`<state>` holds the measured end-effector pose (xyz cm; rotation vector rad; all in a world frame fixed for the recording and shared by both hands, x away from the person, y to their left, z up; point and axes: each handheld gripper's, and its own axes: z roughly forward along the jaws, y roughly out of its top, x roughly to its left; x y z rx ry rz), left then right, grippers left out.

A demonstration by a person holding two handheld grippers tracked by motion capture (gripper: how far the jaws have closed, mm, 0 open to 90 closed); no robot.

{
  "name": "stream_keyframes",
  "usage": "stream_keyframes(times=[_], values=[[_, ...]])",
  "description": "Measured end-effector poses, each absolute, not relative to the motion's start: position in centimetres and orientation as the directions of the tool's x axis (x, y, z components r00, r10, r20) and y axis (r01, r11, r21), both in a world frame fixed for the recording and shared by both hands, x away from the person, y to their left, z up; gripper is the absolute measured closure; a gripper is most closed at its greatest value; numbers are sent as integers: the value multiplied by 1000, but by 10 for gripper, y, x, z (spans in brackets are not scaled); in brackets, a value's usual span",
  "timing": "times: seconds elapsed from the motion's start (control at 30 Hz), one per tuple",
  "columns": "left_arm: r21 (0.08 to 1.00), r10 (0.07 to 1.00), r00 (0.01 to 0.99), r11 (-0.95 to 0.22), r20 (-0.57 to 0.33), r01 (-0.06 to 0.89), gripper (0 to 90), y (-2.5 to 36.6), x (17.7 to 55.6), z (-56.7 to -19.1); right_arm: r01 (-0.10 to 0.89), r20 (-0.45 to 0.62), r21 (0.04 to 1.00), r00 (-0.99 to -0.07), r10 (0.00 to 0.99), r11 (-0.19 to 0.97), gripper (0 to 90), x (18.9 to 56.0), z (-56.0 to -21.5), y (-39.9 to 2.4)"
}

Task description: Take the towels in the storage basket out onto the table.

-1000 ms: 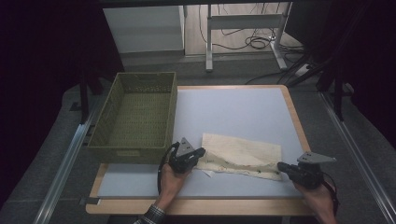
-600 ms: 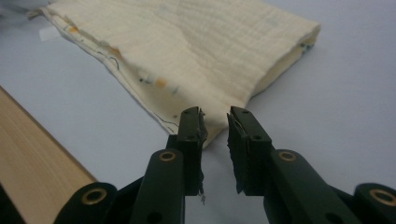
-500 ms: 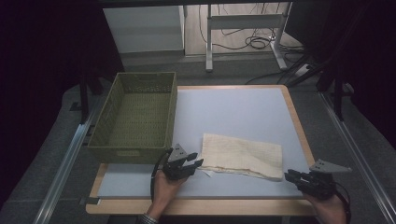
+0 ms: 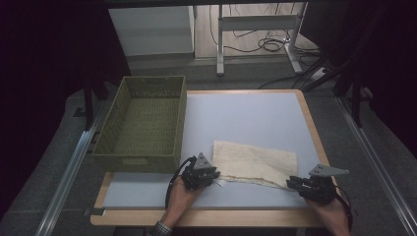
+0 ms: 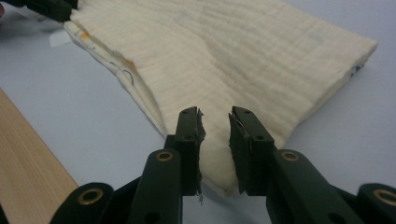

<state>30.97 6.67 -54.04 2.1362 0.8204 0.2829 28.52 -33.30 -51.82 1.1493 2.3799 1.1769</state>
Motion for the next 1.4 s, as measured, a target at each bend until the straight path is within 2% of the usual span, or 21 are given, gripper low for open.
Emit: stream_keyframes(times=[0.1,0.3,0.5,0.6,0.63,0.7,0.8,1.0,1.13,1.17,1.33,1.4], values=[[768,640,765,-454,-72,452,870,68,309,-536,549,121,754,-656,745,360,729,285,-520,-334],[789,647,760,-441,-51,429,873,77,299,-520,546,120,757,-656,745,358,725,284,-517,-335],[751,646,761,-475,-56,459,869,81,291,-530,556,129,748,-659,741,364,717,284,-521,-332],[747,641,763,-464,-89,477,821,81,293,-537,560,137,747,-658,740,360,716,284,-522,-333],[752,643,759,-450,-102,482,781,82,293,-536,559,134,746,-657,742,361,711,284,-521,-333],[759,651,753,-442,-95,477,639,82,294,-533,556,132,749,-657,742,360,708,283,-518,-334],[788,664,741,-405,-95,464,554,80,303,-518,538,112,767,-650,752,351,690,286,-506,-338],[806,700,707,-358,-102,472,508,65,332,-510,520,85,785,-629,773,336,671,305,-493,-339],[804,740,669,-354,-73,479,503,53,358,-503,517,50,790,-591,805,330,668,339,-488,-338],[798,767,640,-357,-47,486,505,49,371,-503,517,44,791,-581,813,327,668,346,-488,-338],[774,803,594,-338,-60,535,531,49,393,-514,559,53,770,-538,841,309,652,373,-500,-340],[743,820,571,-362,-33,563,535,48,403,-526,579,58,753,-531,846,312,634,378,-508,-341]])
